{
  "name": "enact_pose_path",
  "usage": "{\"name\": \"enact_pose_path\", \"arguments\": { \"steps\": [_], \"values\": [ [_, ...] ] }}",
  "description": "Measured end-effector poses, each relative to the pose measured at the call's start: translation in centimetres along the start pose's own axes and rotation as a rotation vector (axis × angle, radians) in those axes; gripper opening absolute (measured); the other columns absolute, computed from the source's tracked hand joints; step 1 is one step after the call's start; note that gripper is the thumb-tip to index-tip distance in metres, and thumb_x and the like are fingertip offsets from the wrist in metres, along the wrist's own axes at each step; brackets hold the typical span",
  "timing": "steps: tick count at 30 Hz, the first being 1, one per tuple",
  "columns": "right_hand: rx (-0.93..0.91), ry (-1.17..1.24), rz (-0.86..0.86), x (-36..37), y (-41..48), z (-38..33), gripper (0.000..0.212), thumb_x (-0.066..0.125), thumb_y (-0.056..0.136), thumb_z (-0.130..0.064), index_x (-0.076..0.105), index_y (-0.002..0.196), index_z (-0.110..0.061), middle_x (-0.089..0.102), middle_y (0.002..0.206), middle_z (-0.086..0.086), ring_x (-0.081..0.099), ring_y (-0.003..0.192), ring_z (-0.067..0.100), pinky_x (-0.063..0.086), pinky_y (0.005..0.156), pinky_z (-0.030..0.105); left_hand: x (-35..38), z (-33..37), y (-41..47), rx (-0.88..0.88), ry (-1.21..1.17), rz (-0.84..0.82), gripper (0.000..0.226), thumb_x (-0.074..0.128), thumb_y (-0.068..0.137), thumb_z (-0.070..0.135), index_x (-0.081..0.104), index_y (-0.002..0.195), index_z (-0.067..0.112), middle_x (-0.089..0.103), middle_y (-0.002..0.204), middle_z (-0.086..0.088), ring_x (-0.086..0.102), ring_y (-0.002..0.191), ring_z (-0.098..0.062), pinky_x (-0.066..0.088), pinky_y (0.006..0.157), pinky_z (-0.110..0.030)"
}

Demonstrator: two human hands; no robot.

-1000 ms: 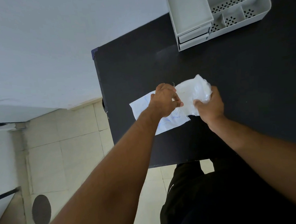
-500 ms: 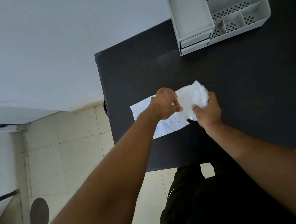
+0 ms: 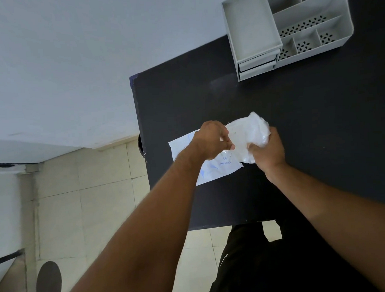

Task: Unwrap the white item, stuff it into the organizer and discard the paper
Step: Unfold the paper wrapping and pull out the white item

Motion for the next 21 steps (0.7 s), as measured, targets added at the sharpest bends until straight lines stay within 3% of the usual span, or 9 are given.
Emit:
{"name": "enact_pose_path", "arguments": {
  "steps": [3, 5, 8, 10, 15, 18, 21],
  "values": [
    [0.01, 0.113, -0.142, 0.6, 0.4, -0.3, 0.063, 0.077, 0.082, -0.008, 0.051, 0.137, -0.023, 0.062, 0.126, -0.006, 0.062, 0.112, 0.013, 0.056, 0.089, 0.036, -0.2, -1.3, -0.2, -0.056, -0.074, 0.045, 0.019, 0.082, 0.083, 0.03, 0.082, 0.093, 0.014, 0.061, 0.123, 0.002, 0.051, 0.115, -0.013, 0.045, 0.094, -0.03],
    [0.055, 0.209, -0.21, 0.9, 0.2, -0.6, 0.058, 0.082, 0.081, -0.015, 0.055, 0.131, -0.027, 0.065, 0.122, -0.006, 0.065, 0.107, 0.011, 0.061, 0.08, 0.039, -0.1, -1.5, -0.4, -0.064, -0.097, 0.051, 0.018, 0.081, 0.085, 0.027, 0.081, 0.096, 0.013, 0.061, 0.125, 0.002, 0.05, 0.117, -0.013, 0.042, 0.093, -0.028],
    [0.135, 0.309, -0.233, 1.3, -0.1, -1.0, 0.056, 0.083, 0.081, -0.024, 0.057, 0.13, -0.029, 0.067, 0.116, -0.007, 0.068, 0.098, 0.014, 0.061, 0.061, 0.032, 0.0, -1.0, -0.5, -0.049, -0.11, 0.069, 0.016, 0.078, 0.087, 0.026, 0.081, 0.097, 0.014, 0.06, 0.127, 0.001, 0.049, 0.121, -0.015, 0.041, 0.097, -0.028],
    [0.178, 0.309, -0.244, 1.5, -0.1, -0.9, 0.057, 0.081, 0.082, -0.024, 0.055, 0.131, -0.031, 0.065, 0.117, -0.006, 0.067, 0.1, 0.016, 0.06, 0.059, 0.031, 0.0, -0.7, -0.5, -0.047, -0.096, 0.077, 0.015, 0.079, 0.087, 0.027, 0.081, 0.096, 0.015, 0.06, 0.127, 0.002, 0.049, 0.122, -0.016, 0.043, 0.102, -0.032],
    [0.32, 0.308, -0.341, 1.8, -0.2, -0.2, 0.047, 0.075, 0.084, -0.023, 0.055, 0.125, -0.036, 0.064, 0.122, 0.001, 0.063, 0.11, 0.027, 0.061, 0.082, 0.048, -0.3, -0.7, -0.4, -0.077, -0.024, 0.08, 0.02, 0.079, 0.085, 0.031, 0.08, 0.099, 0.016, 0.06, 0.129, 0.002, 0.051, 0.12, -0.017, 0.046, 0.101, -0.034],
    [0.349, 0.289, -0.297, 1.2, -0.2, -0.2, 0.052, 0.082, 0.078, -0.036, 0.056, 0.122, -0.035, 0.065, 0.119, 0.0, 0.064, 0.106, 0.024, 0.061, 0.082, 0.051, -0.2, -0.4, -0.4, -0.068, 0.01, 0.066, 0.02, 0.08, 0.085, 0.032, 0.08, 0.098, 0.016, 0.06, 0.129, 0.001, 0.051, 0.121, -0.017, 0.045, 0.102, -0.034],
    [0.284, 0.199, -0.162, 0.2, 0.2, -0.6, 0.057, 0.086, 0.076, -0.032, 0.053, 0.122, -0.029, 0.06, 0.105, -0.008, 0.059, 0.093, 0.014, 0.058, 0.063, 0.038, 0.1, 0.1, -0.5, -0.043, 0.013, 0.059, 0.02, 0.079, 0.086, 0.034, 0.081, 0.097, 0.017, 0.06, 0.129, 0.003, 0.05, 0.122, -0.016, 0.042, 0.099, -0.031]
  ]
}}
Point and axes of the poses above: each hand's wrist, its own y-axis towards the middle knuckle, its own x-axis out of the palm, z = x × y, the point moved 8 cm from there along y, towards the middle knuckle
